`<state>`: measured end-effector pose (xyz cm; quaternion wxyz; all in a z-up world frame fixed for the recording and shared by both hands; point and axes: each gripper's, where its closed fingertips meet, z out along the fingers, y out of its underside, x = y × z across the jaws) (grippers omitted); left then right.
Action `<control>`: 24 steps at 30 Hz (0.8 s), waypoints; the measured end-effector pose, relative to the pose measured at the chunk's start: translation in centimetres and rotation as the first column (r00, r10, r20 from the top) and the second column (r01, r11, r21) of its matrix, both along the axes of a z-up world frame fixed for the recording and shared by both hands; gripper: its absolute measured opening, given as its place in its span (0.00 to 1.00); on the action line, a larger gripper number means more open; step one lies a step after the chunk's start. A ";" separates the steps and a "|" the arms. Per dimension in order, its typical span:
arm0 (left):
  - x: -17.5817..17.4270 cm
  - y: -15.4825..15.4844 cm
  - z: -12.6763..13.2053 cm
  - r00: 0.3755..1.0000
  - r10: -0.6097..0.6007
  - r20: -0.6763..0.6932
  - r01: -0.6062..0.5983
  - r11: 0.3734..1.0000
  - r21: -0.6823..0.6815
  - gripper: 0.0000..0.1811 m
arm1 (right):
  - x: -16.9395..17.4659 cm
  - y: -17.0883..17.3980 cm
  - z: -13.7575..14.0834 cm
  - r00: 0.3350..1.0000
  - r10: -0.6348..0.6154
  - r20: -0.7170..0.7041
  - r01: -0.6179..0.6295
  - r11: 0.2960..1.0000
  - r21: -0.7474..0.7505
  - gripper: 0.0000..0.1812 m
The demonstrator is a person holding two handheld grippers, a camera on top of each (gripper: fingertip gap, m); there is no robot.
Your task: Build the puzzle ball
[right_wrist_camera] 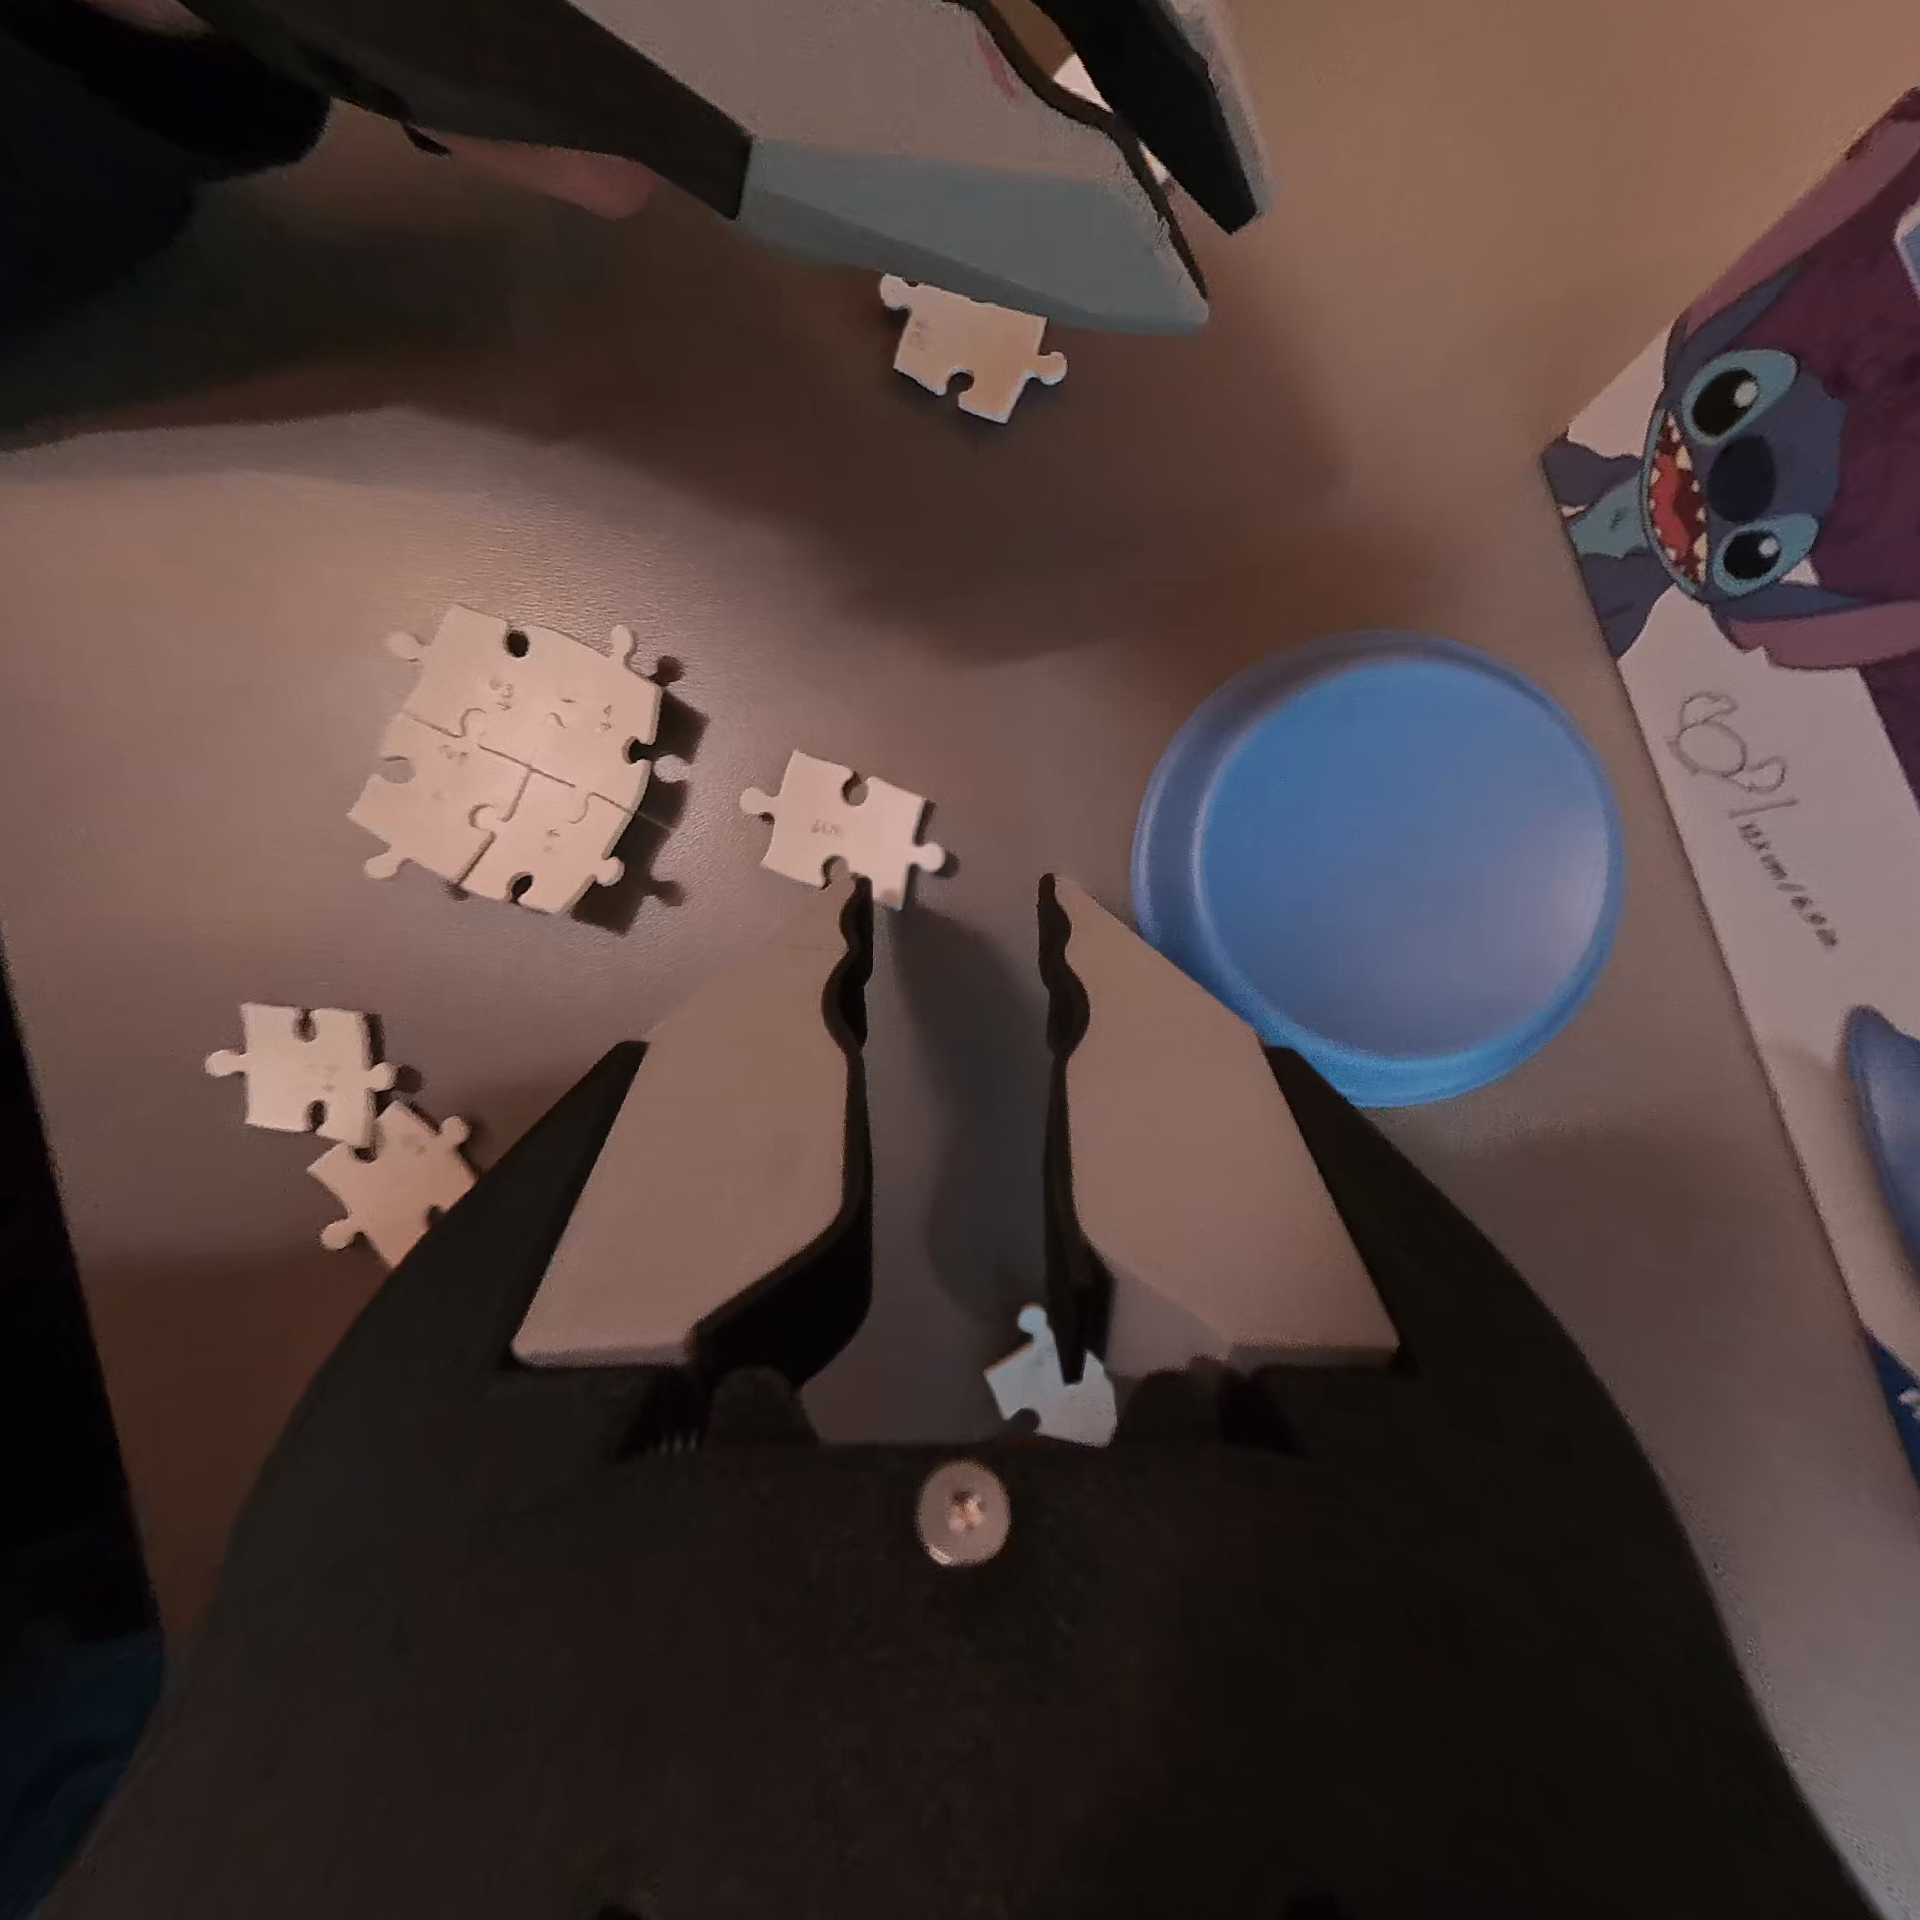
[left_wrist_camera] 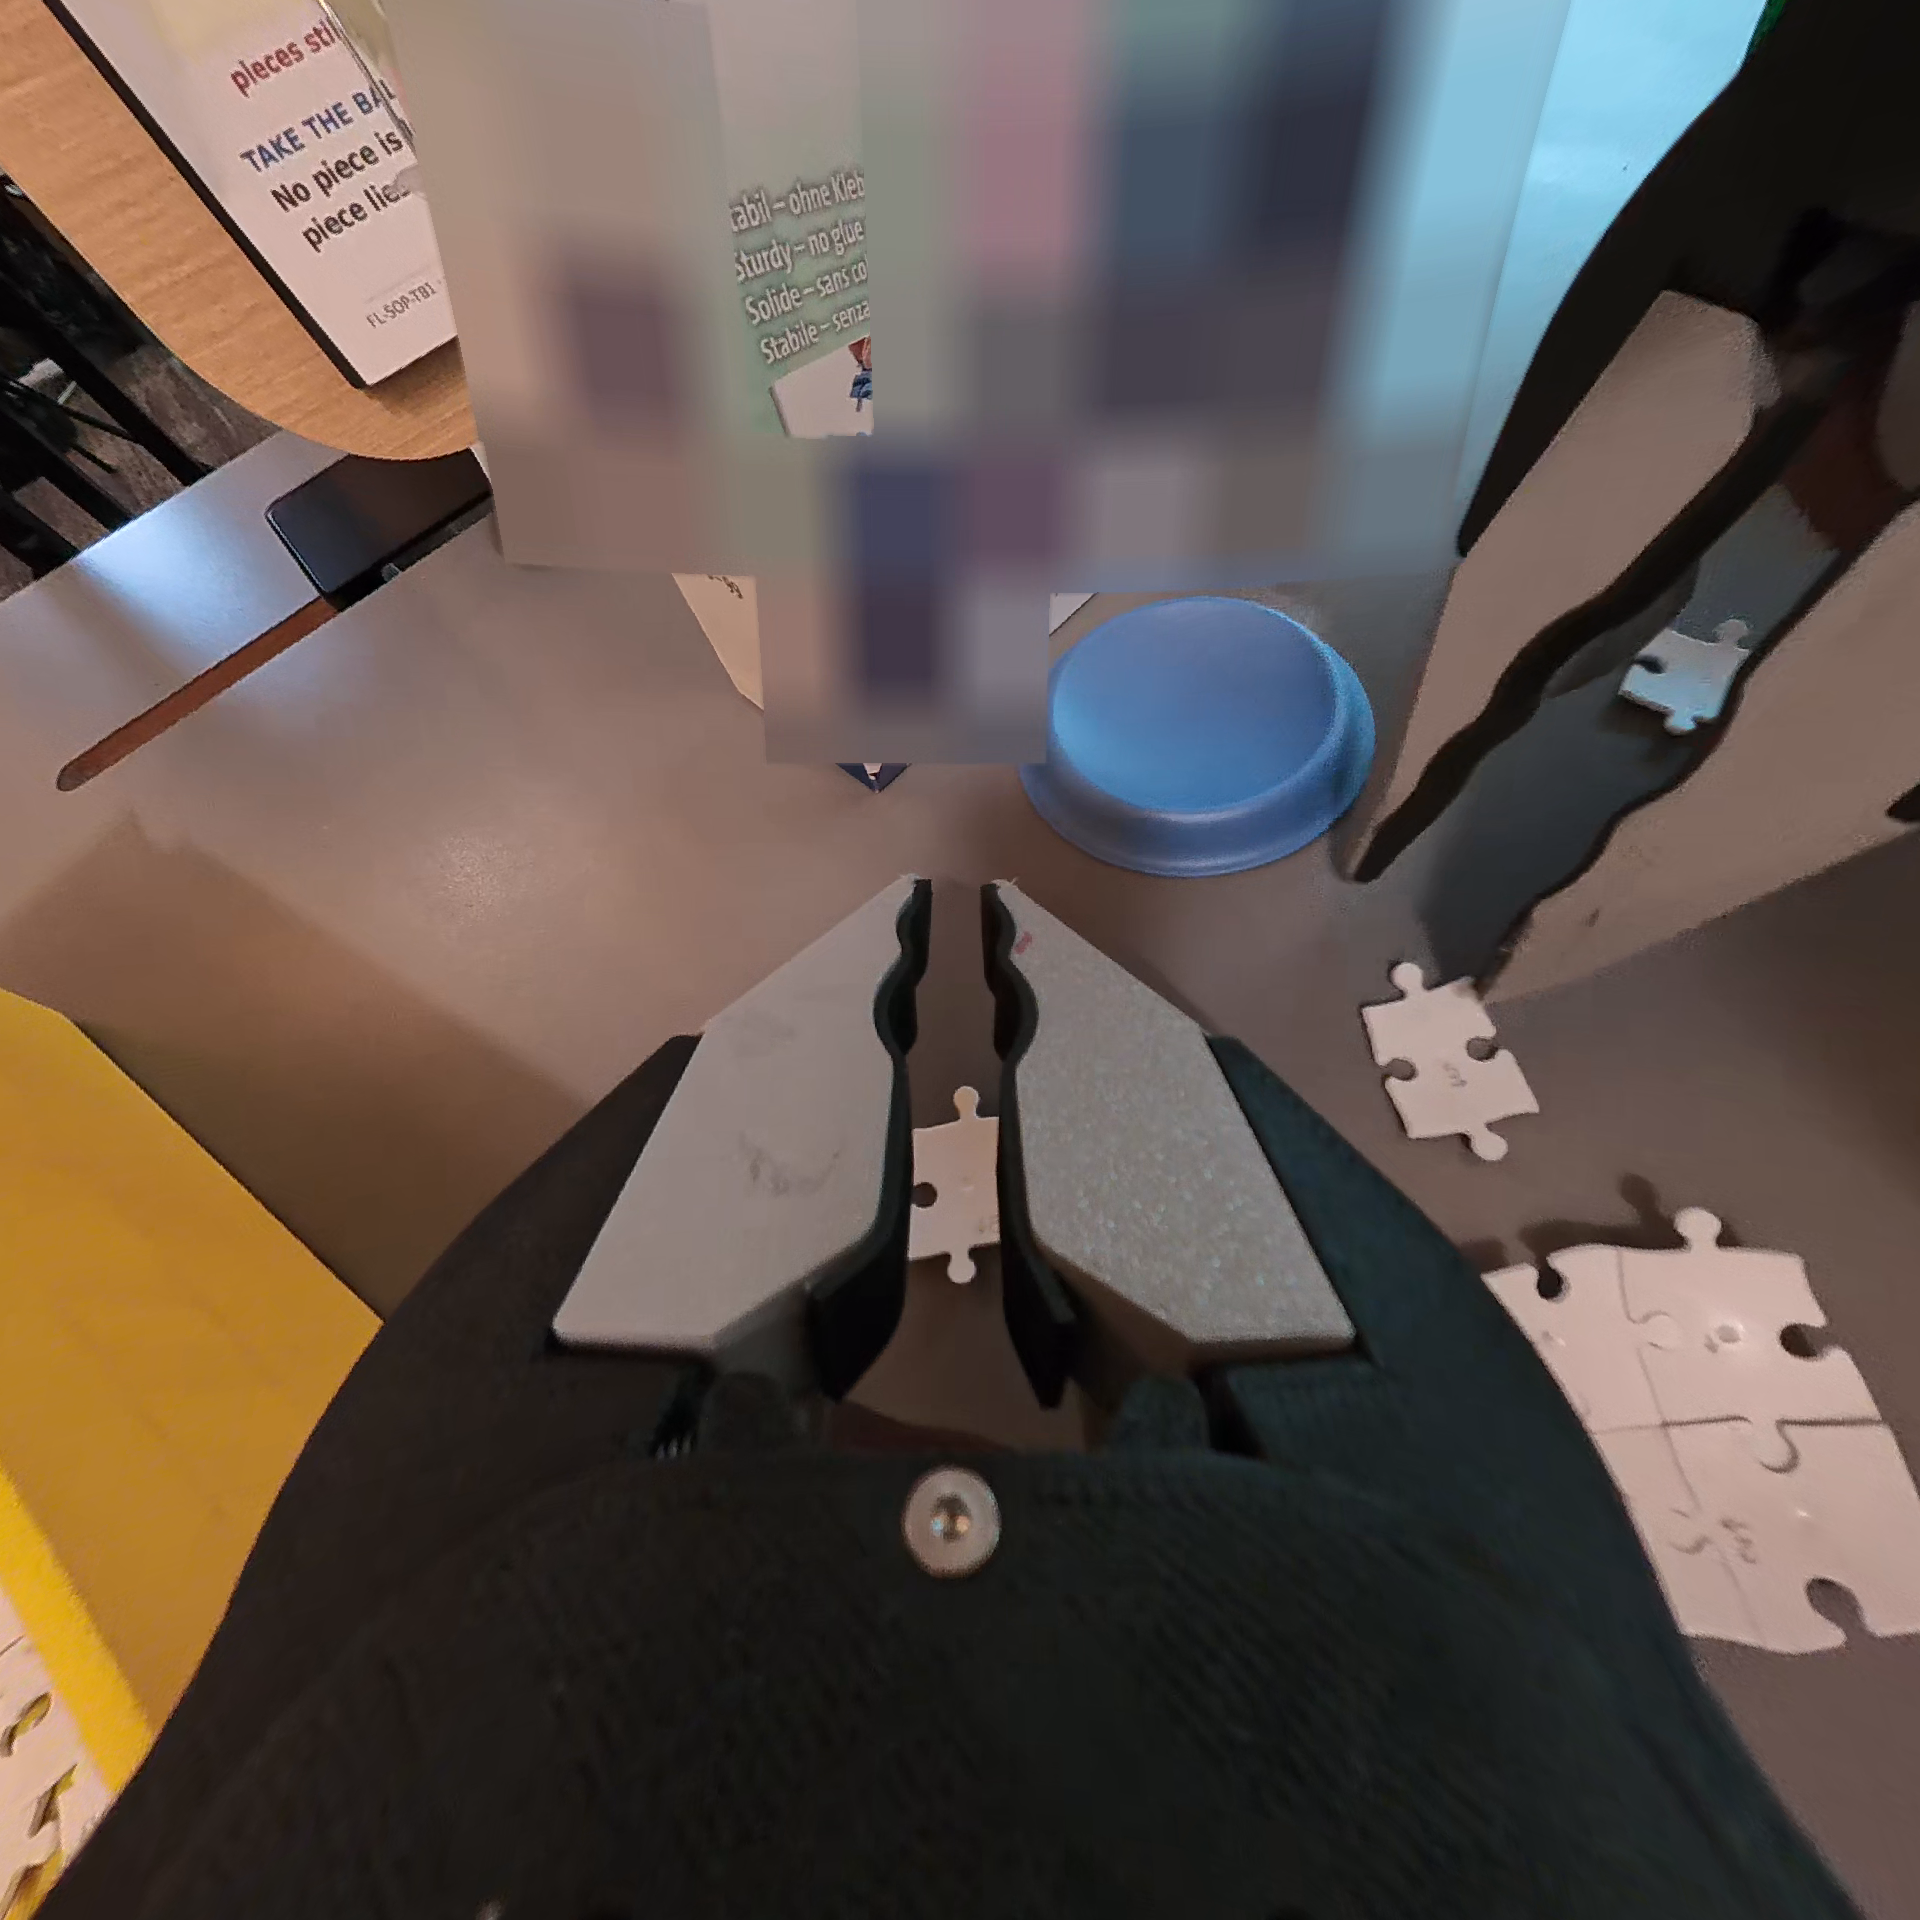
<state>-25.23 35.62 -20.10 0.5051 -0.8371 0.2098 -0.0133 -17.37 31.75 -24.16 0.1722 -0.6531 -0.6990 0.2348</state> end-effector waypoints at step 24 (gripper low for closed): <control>-0.1 -0.1 0.3 1.000 0.002 0.008 -0.002 1.000 0.004 0.04 | 0.1 -1.4 1.3 0.999 0.020 0.040 -0.013 0.987 -0.162 0.16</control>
